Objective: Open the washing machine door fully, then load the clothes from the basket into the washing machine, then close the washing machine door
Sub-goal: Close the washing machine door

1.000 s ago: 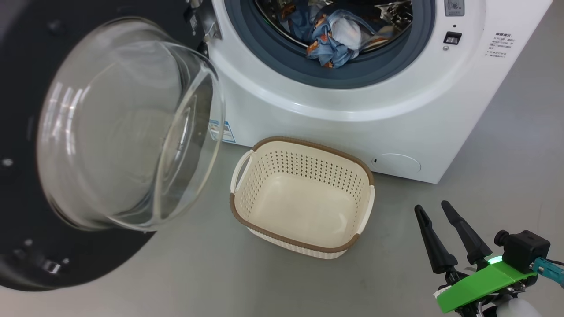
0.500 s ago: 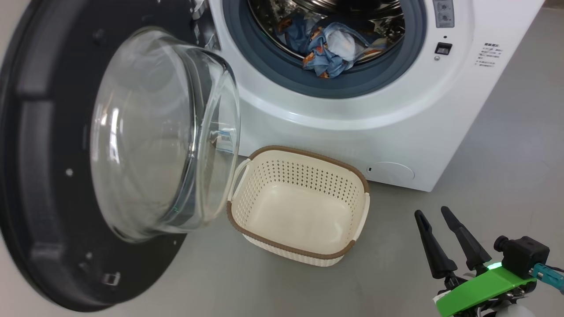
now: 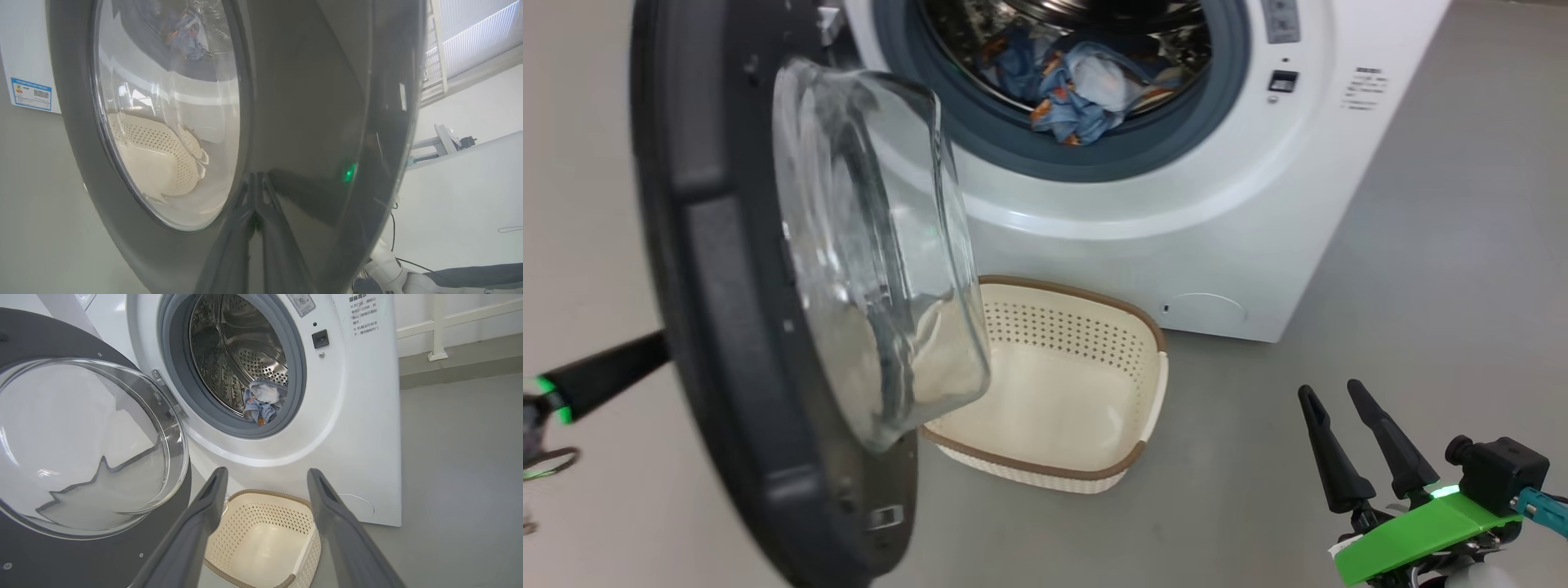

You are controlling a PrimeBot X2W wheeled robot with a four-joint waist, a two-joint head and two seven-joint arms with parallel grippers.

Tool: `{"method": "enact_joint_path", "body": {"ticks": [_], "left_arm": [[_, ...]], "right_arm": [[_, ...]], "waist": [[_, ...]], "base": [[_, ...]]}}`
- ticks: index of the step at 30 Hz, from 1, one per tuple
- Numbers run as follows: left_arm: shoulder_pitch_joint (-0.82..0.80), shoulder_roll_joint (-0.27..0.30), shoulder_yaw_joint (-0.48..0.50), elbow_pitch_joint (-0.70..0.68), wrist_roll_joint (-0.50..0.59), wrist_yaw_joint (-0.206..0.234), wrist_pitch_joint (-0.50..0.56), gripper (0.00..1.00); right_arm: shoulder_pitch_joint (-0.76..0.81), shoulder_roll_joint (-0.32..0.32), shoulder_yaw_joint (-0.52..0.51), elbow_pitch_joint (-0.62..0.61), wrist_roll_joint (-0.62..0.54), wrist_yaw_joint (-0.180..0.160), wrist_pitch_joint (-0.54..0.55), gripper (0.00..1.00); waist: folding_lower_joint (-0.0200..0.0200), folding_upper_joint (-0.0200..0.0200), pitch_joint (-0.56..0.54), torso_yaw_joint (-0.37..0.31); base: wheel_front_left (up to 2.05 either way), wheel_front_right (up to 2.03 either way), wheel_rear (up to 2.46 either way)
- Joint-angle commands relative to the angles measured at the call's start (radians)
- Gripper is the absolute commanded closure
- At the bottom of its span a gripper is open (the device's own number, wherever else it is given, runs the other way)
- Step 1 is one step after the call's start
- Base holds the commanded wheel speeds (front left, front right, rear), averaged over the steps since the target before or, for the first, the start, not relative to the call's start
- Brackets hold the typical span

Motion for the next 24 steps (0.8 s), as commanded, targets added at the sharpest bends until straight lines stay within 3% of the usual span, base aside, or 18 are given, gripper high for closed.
{"method": "enact_joint_path", "body": {"ticks": [1, 15, 24], "left_arm": [[-0.071, 0.028, 0.037, -0.043, 0.009, -0.004, 0.009, 1.0], [-0.216, -0.107, -0.073, -0.024, 0.074, -0.004, -0.038, 1.0], [-0.302, -0.154, -0.106, 0.04, 0.124, -0.004, -0.133, 1.0]], "right_arm": [[0.001, -0.003, 0.016, -0.028, -0.012, 0.002, -0.005, 0.0], [0.002, 0.026, -0.009, -0.037, -0.016, 0.002, -0.005, 0.0], [-0.008, 0.042, -0.018, -0.039, -0.016, 0.002, -0.005, 0.0]], "waist": [[-0.0001, 0.0, 0.001, -0.031], [-0.0001, 0.0, 0.015, -0.222], [-0.0001, 0.0, 0.036, -0.321]], "base": [[0.0, 0.0, 0.0], [0.0, 0.0, 0.0], [0.0, 0.0, 0.0]]}}
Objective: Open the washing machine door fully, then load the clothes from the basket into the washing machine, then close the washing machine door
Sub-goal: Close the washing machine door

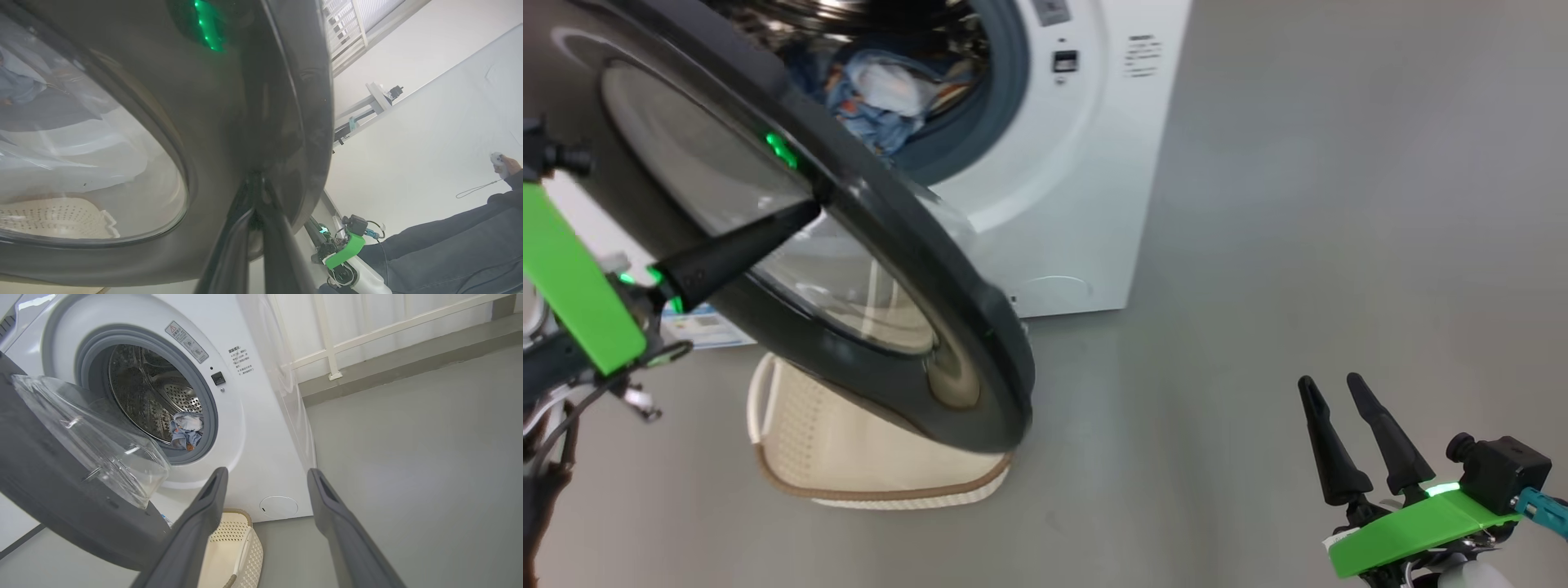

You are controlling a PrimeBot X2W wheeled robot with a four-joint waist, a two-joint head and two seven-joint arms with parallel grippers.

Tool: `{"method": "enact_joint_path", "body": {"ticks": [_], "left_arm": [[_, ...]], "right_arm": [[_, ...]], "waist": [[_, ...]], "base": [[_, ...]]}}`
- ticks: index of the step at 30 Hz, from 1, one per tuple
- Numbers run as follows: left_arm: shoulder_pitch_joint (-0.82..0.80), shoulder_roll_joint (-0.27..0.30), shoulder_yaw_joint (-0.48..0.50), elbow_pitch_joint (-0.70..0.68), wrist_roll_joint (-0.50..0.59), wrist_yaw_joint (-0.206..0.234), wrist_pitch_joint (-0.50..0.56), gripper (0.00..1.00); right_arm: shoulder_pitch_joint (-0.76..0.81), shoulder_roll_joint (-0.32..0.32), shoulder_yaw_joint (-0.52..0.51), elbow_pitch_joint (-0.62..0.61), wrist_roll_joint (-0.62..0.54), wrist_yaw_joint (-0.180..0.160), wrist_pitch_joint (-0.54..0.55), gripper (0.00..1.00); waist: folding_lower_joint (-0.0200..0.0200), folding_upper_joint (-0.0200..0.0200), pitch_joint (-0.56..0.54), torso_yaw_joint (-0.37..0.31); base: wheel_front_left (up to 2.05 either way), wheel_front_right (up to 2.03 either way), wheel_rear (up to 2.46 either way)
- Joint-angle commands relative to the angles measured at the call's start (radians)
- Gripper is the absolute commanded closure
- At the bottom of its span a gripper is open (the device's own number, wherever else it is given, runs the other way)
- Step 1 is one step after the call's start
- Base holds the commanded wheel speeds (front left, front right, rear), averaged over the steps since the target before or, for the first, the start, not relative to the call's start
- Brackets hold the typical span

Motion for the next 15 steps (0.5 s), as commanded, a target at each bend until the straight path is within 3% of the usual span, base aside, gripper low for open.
{"method": "enact_joint_path", "body": {"ticks": [1, 7, 15], "left_arm": [[-0.063, 0.031, 0.036, -0.014, 0.013, -0.004, -0.02, 1.0], [-0.087, 0.022, 0.007, 0.019, 0.029, -0.004, -0.079, 1.0], [-0.007, 0.058, -0.007, 0.014, 0.018, -0.004, -0.139, 1.0]], "right_arm": [[-0.009, -0.003, 0.016, -0.026, -0.014, 0.002, -0.005, 0.0], [-0.005, 0.005, 0.008, -0.023, -0.016, 0.002, -0.005, 0.0], [0.008, 0.001, 0.006, -0.022, -0.017, 0.002, -0.005, 0.0]], "waist": [[0.0, -0.0001, 0.013, -0.044], [0.0, -0.0001, 0.007, -0.055], [0.0, -0.0001, -0.016, -0.021]], "base": [[0.0, 0.0, 0.0], [0.0, 0.0, 0.0], [0.0, 0.0, 0.0]]}}
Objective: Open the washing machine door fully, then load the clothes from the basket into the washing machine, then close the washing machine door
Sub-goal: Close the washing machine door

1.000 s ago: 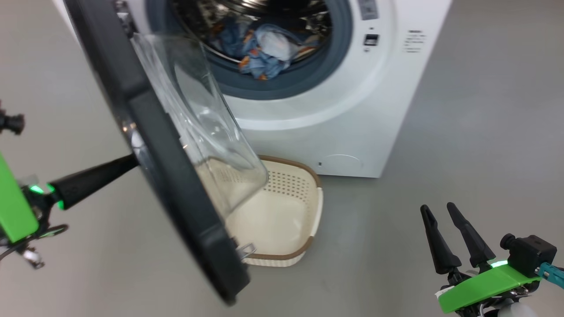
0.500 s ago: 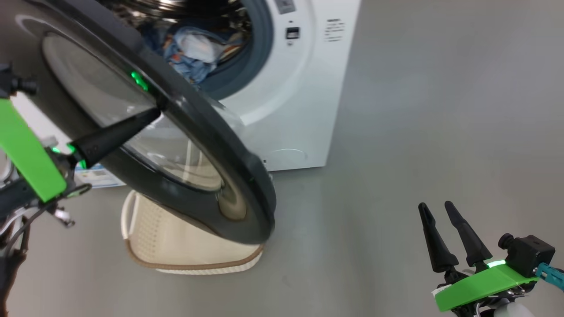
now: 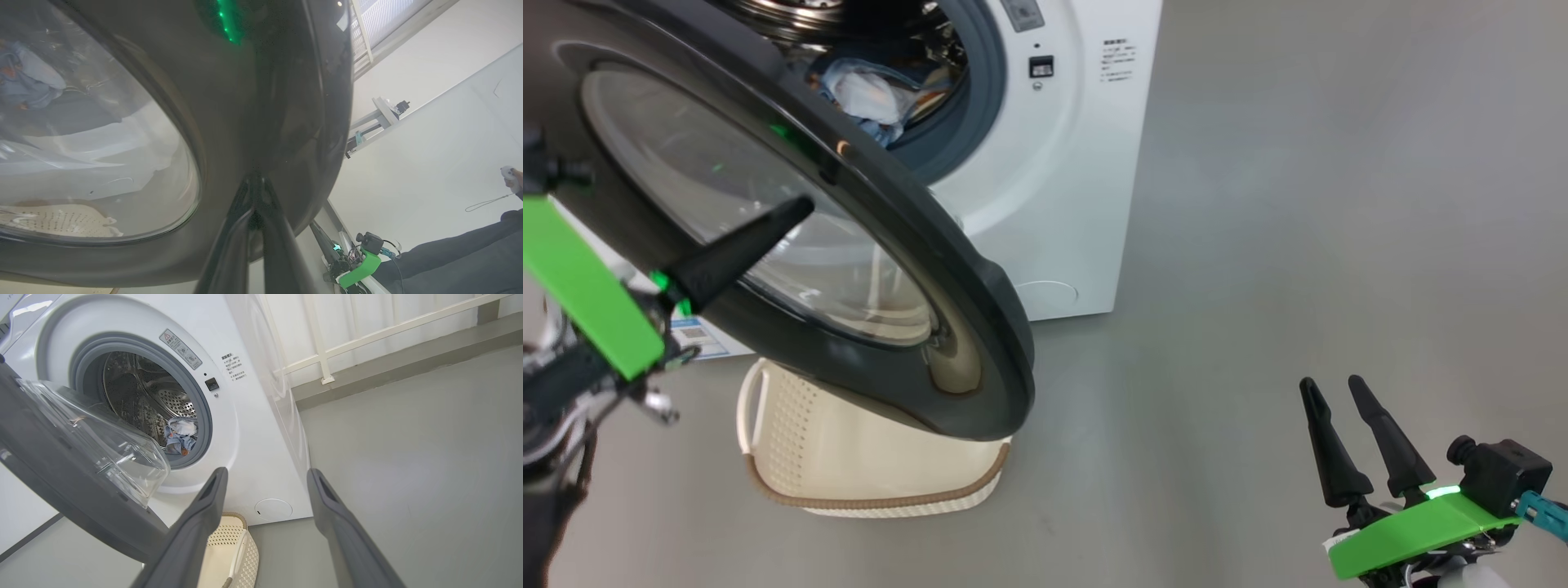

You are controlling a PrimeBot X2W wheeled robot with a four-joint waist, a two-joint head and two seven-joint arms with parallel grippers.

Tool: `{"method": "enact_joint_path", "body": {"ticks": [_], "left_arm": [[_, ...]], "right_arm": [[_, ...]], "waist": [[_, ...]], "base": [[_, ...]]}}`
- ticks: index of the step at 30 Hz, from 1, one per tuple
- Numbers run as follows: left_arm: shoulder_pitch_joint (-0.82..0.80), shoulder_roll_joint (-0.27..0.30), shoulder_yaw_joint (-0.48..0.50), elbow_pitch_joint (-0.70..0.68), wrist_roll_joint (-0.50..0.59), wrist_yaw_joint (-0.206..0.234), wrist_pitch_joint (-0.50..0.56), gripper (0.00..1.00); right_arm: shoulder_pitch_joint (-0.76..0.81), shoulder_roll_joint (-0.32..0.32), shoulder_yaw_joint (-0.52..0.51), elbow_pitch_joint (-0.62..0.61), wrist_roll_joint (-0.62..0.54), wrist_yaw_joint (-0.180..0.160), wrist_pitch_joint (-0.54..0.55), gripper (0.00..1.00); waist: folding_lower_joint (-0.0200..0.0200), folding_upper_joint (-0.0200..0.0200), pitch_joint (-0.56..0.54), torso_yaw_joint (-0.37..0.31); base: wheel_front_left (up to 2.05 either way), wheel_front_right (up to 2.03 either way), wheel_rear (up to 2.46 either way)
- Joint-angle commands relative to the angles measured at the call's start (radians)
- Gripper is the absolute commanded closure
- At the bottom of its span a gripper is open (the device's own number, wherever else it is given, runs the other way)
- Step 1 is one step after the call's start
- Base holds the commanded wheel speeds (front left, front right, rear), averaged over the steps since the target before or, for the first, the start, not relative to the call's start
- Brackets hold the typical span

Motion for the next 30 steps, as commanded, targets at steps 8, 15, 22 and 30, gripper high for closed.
{"method": "enact_joint_path", "body": {"ticks": [8, 15, 22, 30], "left_arm": [[0.174, 0.094, 0.06, -0.031, 0.007, -0.003, -0.132, 1.0], [0.34, 0.111, 0.046, -0.002, 0.041, -0.003, -0.304, 0.33], [0.448, 0.11, 0.005, 0.049, 0.064, -0.003, -0.512, 0.0], [0.503, 0.141, -0.112, 0.142, 0.166, -0.003, -0.771, 0.0]], "right_arm": [[0.017, -0.025, 0.02, -0.022, -0.011, 0.002, -0.005, 0.0], [0.029, -0.04, 0.023, -0.021, -0.01, 0.002, -0.005, 0.0], [0.037, -0.054, 0.019, -0.021, -0.01, 0.002, -0.005, 0.0], [0.046, -0.074, 0.021, -0.016, -0.005, 0.002, -0.005, 0.0]], "waist": [[0.0, -0.0001, -0.028, 0.064], [0.0, -0.0001, -0.043, 0.098], [0.0, -0.0001, -0.049, 0.117], [0.0, -0.0001, -0.063, 0.11]], "base": [[0.0, 0.0, 0.0], [0.0, 0.0, 0.0], [0.0, 0.0, 0.0], [0.0, 0.0, 0.0]]}}
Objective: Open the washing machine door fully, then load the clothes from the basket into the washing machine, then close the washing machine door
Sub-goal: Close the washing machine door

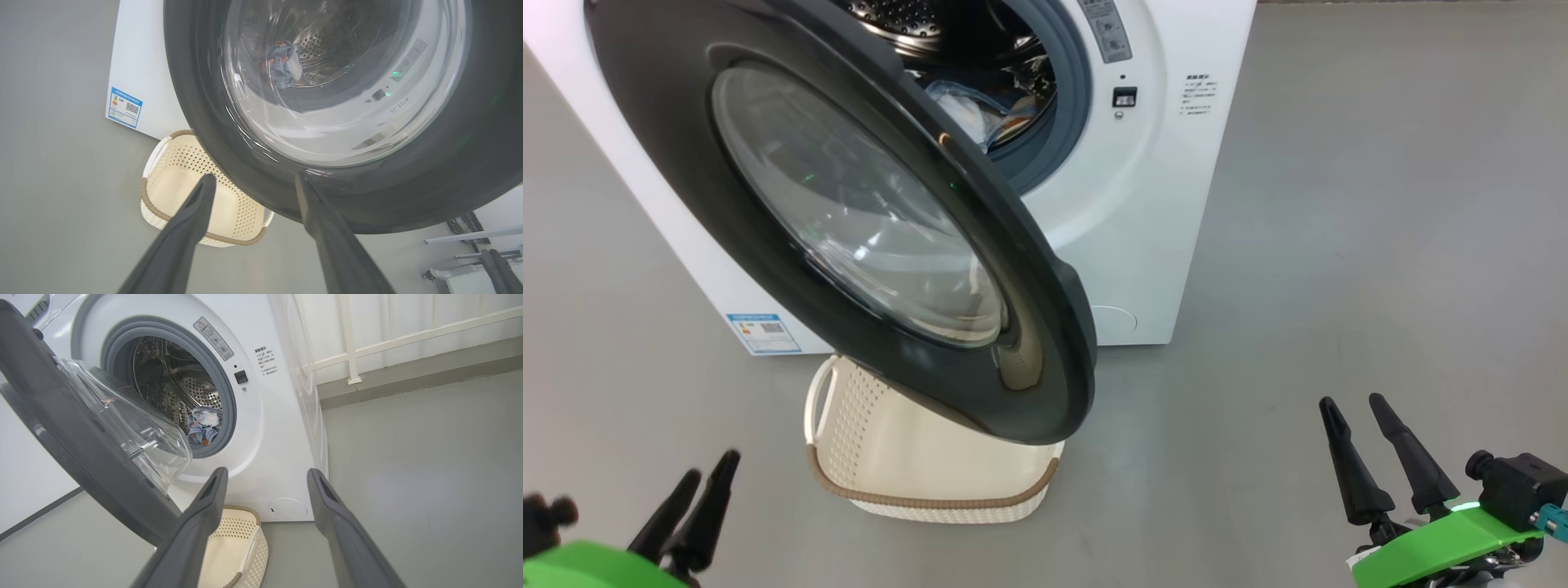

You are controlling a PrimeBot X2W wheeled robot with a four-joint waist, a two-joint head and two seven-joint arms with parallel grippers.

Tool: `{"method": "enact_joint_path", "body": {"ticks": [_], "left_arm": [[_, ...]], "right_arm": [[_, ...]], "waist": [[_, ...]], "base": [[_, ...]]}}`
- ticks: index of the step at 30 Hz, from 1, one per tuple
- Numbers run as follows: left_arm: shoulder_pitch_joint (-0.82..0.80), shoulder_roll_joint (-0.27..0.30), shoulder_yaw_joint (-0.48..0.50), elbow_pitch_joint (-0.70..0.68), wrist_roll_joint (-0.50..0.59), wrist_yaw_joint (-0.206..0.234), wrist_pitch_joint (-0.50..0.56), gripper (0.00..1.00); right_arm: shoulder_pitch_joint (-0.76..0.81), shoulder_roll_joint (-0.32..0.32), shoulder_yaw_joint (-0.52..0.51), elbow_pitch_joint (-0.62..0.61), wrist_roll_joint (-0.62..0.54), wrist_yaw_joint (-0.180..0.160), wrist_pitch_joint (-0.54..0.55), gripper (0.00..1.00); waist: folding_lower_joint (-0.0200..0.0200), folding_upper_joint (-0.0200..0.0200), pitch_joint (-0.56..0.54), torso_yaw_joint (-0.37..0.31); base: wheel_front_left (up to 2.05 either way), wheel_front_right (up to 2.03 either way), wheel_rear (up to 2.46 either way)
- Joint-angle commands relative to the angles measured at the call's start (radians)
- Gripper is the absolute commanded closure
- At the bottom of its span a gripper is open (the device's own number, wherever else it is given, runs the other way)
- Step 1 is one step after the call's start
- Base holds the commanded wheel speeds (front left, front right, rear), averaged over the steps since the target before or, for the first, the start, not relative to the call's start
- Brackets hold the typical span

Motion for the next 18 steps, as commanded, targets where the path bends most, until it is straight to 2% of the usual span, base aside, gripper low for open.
{"method": "enact_joint_path", "body": {"ticks": [1, 4, 9, 18], "left_arm": [[-0.019, 0.051, 0.007, 0.016, 0.04, -0.003, -0.074, 0.0], [-0.018, 0.057, -0.049, 0.073, 0.1, -0.003, -0.162, 0.0], [-0.033, 0.03, -0.08, 0.142, 0.176, -0.003, -0.191, 0.0], [-0.007, -0.117, 0.142, 0.165, 0.522, -0.003, -0.193, 0.0]], "right_arm": [[0.01, -0.019, 0.018, -0.019, -0.005, 0.002, -0.005, 0.0], [0.009, -0.022, 0.019, -0.017, -0.006, 0.002, -0.005, 0.0], [0.01, -0.025, 0.016, -0.017, -0.007, 0.002, -0.005, 0.0], [0.011, -0.025, -0.001, -0.014, -0.008, 0.002, -0.005, 0.0]], "waist": [[0.0, -0.0001, -0.003, -0.008], [0.0, -0.0001, -0.004, -0.022], [0.0, -0.0001, -0.005, -0.035], [0.0, -0.0001, -0.008, -0.065]], "base": [[0.0, 0.0, 0.0], [0.0, 0.0, 0.0], [0.0, 0.0, 0.0], [0.0, 0.0, 0.0]]}}
